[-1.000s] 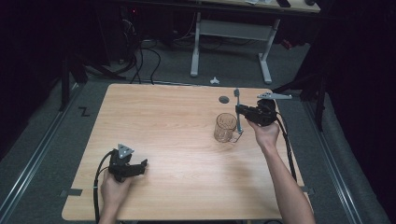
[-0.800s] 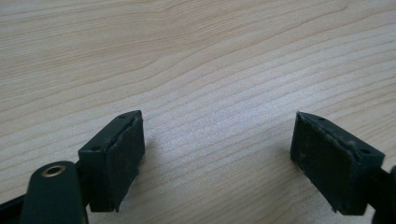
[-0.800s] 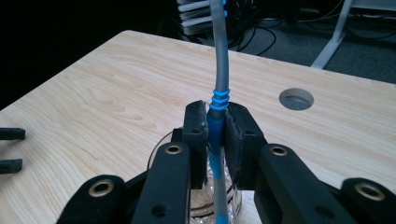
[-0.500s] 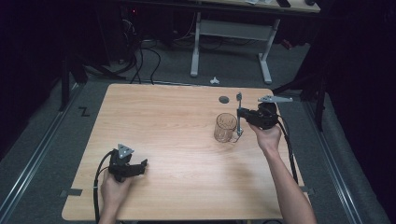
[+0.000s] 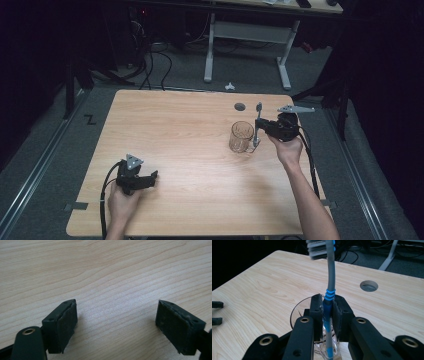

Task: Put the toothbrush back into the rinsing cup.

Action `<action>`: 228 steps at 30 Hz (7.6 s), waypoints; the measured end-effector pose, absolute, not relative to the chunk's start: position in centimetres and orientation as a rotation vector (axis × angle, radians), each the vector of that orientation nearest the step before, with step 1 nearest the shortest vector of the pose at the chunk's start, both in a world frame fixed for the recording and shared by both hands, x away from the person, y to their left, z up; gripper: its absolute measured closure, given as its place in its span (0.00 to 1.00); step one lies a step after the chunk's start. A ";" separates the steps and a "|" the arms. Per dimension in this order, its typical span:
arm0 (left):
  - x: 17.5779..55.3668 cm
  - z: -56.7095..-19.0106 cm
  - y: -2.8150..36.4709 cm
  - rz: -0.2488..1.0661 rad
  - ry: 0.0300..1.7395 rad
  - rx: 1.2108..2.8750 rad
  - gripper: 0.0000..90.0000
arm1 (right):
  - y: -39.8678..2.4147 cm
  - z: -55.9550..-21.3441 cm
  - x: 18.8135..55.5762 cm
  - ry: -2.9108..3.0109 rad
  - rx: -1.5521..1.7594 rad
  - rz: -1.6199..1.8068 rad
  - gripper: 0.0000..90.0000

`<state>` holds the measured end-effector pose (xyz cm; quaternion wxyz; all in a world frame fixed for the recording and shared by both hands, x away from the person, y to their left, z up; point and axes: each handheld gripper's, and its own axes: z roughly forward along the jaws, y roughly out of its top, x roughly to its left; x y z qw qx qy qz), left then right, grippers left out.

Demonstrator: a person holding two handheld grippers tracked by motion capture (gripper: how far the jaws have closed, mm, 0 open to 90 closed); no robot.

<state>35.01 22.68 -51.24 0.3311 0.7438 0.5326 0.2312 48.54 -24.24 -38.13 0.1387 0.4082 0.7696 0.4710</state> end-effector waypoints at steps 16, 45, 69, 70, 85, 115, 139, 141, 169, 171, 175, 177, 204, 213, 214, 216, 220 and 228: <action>35.0 -51.2 22.7 0.604 1.392 1.944 0.20 | -25.0 -38.7 48.1 2.228 1.207 1.350 0.88; 35.0 -51.2 22.7 0.604 1.392 1.945 0.20 | -24.7 -40.5 47.9 2.263 1.235 1.328 0.88; 35.0 -51.2 22.7 0.604 1.392 1.944 0.20 | -24.9 -41.7 48.0 2.280 1.260 1.312 0.84; 35.0 -51.2 22.7 0.604 1.392 1.945 0.20 | -25.0 -41.8 48.0 2.284 1.263 1.317 0.82; 35.0 -51.2 22.7 0.605 1.392 1.944 0.20 | -25.4 -41.6 47.5 2.298 1.240 1.314 0.60; 35.0 -51.2 22.7 0.605 1.392 1.945 0.20 | -26.6 -40.6 44.9 2.206 1.165 1.271 0.63; 35.0 -51.2 22.7 0.604 1.392 1.945 0.20 | -28.4 -39.9 42.7 2.133 1.150 1.311 0.63; 35.0 -51.2 22.7 0.604 1.392 1.944 0.20 | -28.5 -40.0 42.5 2.130 1.151 1.315 0.63; 35.0 -51.2 22.7 0.605 1.393 1.944 0.20 | -30.1 -41.3 40.5 2.081 1.195 1.336 0.64; 35.0 -51.2 22.7 0.605 1.393 1.944 0.20 | -30.2 -41.4 40.5 2.079 1.193 1.333 0.64; 35.0 -51.2 22.7 0.605 1.393 1.944 0.20 | -30.6 -41.7 40.2 2.072 1.206 1.333 0.64; 35.0 -51.2 22.7 0.605 1.393 1.944 0.20 | -30.8 -41.9 40.2 2.070 1.212 1.334 0.64; 35.0 -51.2 22.7 0.605 1.393 1.944 0.20 | -30.5 -44.7 39.6 2.089 1.264 1.331 0.64; 35.0 -51.2 22.7 0.605 1.393 1.944 0.20 | -30.1 -45.6 39.6 2.103 1.277 1.321 0.65; 35.0 -51.2 22.7 0.605 1.393 1.944 0.20 | -30.1 -45.7 39.6 2.106 1.280 1.318 0.65; 35.0 -51.2 22.7 0.605 1.393 1.944 0.20 | -29.9 -45.8 39.6 2.111 1.278 1.306 0.65; 35.0 -51.2 22.7 0.605 1.393 1.944 0.20 | -29.5 -46.0 39.8 2.119 1.272 1.292 0.65; 35.0 -51.2 22.7 0.605 1.393 1.944 0.20 | -28.8 -46.7 40.1 2.141 1.263 1.248 0.65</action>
